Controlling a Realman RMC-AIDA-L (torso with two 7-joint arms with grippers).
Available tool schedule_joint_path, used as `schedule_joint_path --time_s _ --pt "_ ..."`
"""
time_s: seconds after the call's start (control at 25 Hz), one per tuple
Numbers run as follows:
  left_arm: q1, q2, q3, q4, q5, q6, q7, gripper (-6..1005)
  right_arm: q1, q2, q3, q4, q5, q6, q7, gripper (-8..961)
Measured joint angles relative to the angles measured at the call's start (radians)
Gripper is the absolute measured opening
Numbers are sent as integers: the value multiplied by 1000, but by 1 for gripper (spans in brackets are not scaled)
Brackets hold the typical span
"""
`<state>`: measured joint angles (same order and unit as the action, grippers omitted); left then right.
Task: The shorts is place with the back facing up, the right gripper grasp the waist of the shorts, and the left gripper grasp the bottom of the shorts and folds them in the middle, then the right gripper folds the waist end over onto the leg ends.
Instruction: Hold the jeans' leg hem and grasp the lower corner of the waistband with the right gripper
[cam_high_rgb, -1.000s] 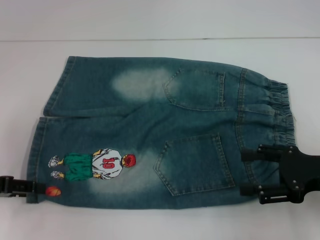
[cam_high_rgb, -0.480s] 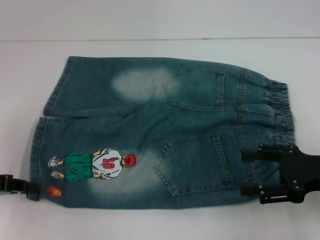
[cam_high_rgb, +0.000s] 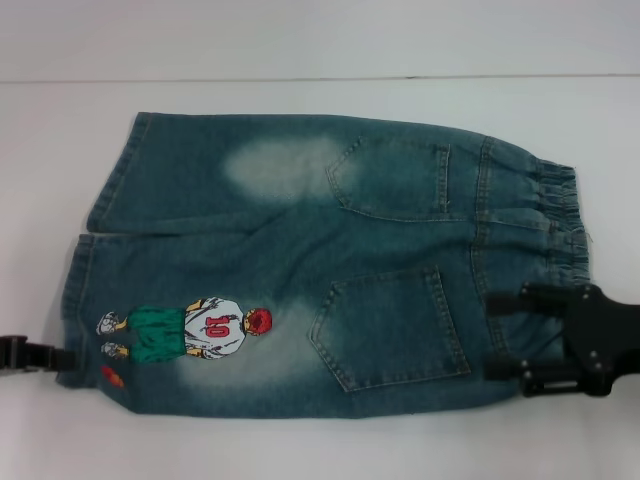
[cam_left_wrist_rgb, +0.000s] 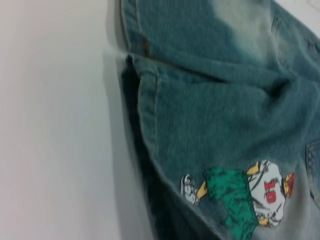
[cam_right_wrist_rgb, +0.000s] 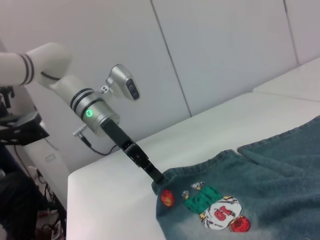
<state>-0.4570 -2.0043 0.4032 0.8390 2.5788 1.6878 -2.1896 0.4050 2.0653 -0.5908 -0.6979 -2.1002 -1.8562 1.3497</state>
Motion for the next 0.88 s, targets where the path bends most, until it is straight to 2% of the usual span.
schedule_joint_path --time_s 0.24,0.32,0.44,0.68,0.76,0.88 --pt "1 4 -6 1 -67 -4 11 54 20 -20 125 -3 8 12 118 816" --pt "-1 4 -7 1 -87 -4 31 51 28 -34 158 -7 8 34 194 814" --pt "-6 5 -6 -1 -107 -6 47 47 48 -69 179 -13 8 59 353 812" --pt "-21 6 -6 -2 -115 -1 45 37 112 -170 124 -21 -85 66 638 808" --pt "-26 6 -6 -2 -121 -1 45 36 136 -182 92 -50 -165 65 659 806" --pt "-33 6 -5 -2 -127 3 43 38 165 -178 31 -118 -304 57 658 804"
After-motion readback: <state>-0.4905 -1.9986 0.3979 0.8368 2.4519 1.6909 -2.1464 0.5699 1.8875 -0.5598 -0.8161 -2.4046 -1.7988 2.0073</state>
